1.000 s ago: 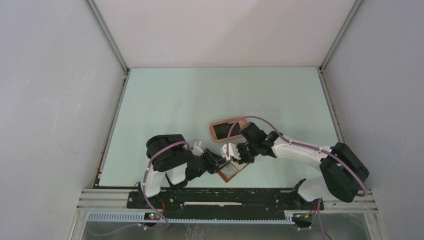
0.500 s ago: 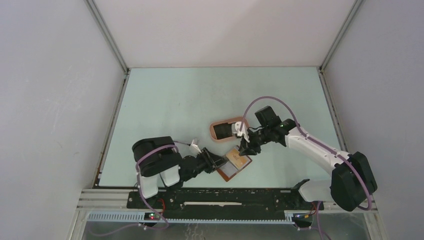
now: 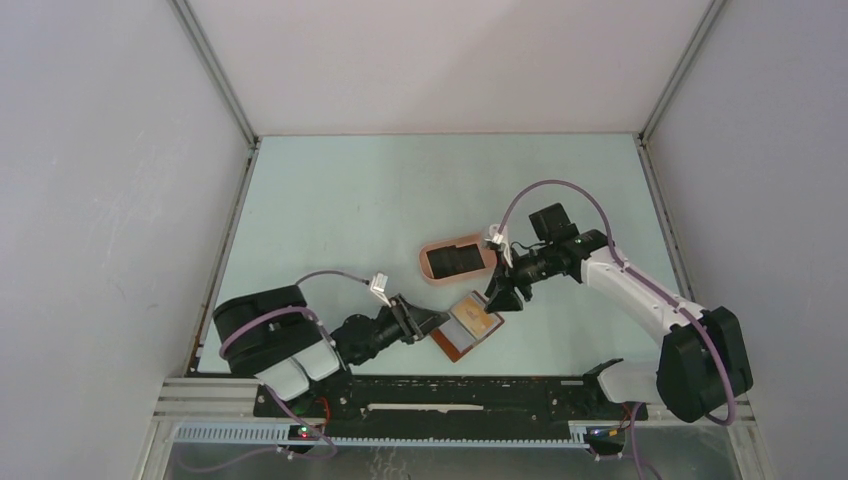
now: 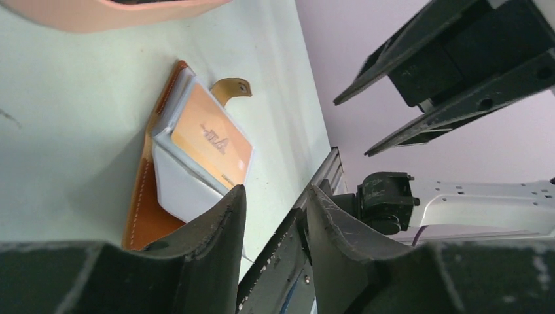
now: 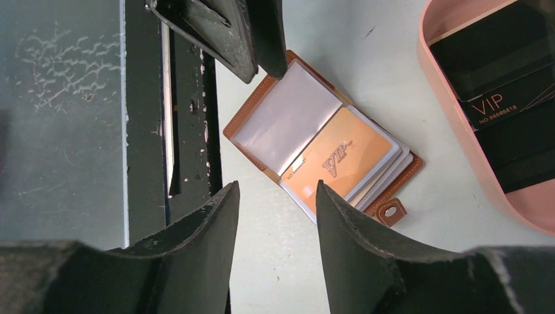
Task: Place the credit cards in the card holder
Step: Insert the credit card into the card holder.
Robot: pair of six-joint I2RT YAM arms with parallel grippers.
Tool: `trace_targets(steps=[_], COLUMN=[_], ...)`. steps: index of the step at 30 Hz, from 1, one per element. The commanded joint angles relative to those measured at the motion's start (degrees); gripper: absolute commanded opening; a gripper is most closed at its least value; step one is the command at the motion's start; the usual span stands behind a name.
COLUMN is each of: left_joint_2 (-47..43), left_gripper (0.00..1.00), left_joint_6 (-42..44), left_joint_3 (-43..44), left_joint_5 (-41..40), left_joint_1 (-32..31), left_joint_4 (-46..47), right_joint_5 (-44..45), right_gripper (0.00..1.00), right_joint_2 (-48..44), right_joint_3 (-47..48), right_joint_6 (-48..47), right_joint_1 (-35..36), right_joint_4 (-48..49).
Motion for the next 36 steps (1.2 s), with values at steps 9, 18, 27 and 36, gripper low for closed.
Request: trace_targets(steps=[9, 18, 27, 36], left_joint_2=[-29.84, -46.45, -43.69, -27.21], left_gripper=[0.46, 0.5, 0.47, 0.37], left_joint_6=[18.01, 24.1, 18.71, 17.42], left_joint_3=[8.44, 11.6, 8.11, 14.35], left_joint_5=[-11.55, -21.23, -15.03, -5.42], left_joint_1=[-4.63, -6.9, -6.81, -6.51], left_joint_4=[-47.09, -63.43, -49.48, -42.26], right_joint_5=[-2.28, -2.1, -0.25, 5.44], right_gripper=[0.59, 0.61, 0.59, 0.56], right_joint_2=[2.18, 6.05, 14.95, 20.66], right_joint_3=[2.26, 3.59, 7.01, 8.91], right_joint_6=[5.49, 9.34, 12.69, 13.35], right_joint_1=[-1.79, -2.95, -2.99, -1.02], right_joint_4=[0.29, -0.02, -2.89, -4.67])
